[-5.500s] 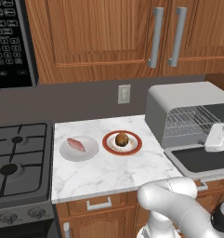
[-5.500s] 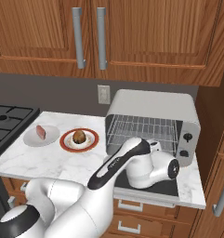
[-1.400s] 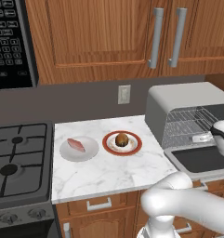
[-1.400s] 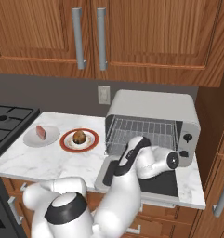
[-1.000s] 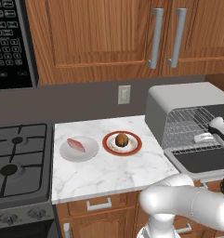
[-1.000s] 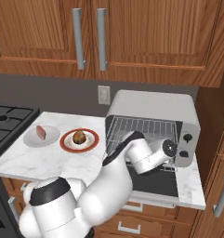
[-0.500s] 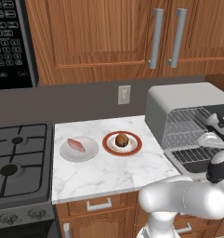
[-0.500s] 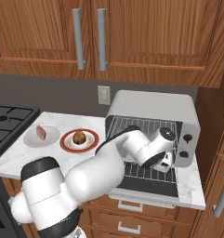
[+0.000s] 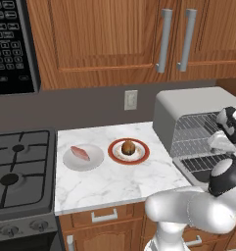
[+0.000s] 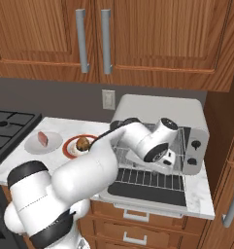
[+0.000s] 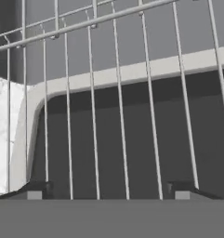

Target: Open the toaster oven door. Place the bread on the top rack in the toaster oven and place the steak on the bottom rack.

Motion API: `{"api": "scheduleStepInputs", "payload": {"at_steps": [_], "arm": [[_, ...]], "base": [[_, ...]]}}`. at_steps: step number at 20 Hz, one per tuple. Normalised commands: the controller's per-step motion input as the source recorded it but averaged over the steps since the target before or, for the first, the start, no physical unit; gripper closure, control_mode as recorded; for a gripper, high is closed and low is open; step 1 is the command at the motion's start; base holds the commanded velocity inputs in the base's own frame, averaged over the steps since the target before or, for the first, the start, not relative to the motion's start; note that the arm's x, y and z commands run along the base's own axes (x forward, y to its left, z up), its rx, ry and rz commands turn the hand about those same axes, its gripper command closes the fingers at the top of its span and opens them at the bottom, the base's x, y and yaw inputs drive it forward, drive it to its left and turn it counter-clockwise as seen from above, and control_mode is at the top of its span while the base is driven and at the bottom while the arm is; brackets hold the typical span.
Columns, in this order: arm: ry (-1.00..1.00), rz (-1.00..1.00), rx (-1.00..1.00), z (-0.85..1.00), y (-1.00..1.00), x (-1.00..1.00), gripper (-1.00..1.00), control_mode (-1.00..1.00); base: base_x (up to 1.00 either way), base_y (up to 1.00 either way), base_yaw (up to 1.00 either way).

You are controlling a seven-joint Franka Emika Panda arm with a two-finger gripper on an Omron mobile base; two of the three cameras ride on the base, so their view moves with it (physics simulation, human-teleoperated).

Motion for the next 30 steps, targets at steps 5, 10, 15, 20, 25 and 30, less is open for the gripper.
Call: {"api": "scheduleStepInputs", "payload": {"at_steps": [5,10,15,20,25,30], "arm": [[0.0,-0.03,0.0,0.93,0.49,-0.95,-1.0,-1.0],[0.0,-0.04,-0.02,0.27,0.94,-0.5,-1.0,-1.0],[0.0,0.0,-0.05,0.09,1.0,0.03,-1.0,-1.0],[0.0,0.0,-0.05,0.24,1.0,0.12,-1.0,-1.0],[0.0,0.0,0.0,0.35,1.0,0.25,-1.0,-1.0],[-0.03,0.05,0.0,0.11,1.0,0.45,-1.0,-1.0]], "base": [[0.0,0.0,0.0],[0.0,0.0,0.0],[0.0,0.0,0.0],[0.0,0.0,0.0],[0.0,0.0,0.0],[0.0,0.0,0.0]]}}
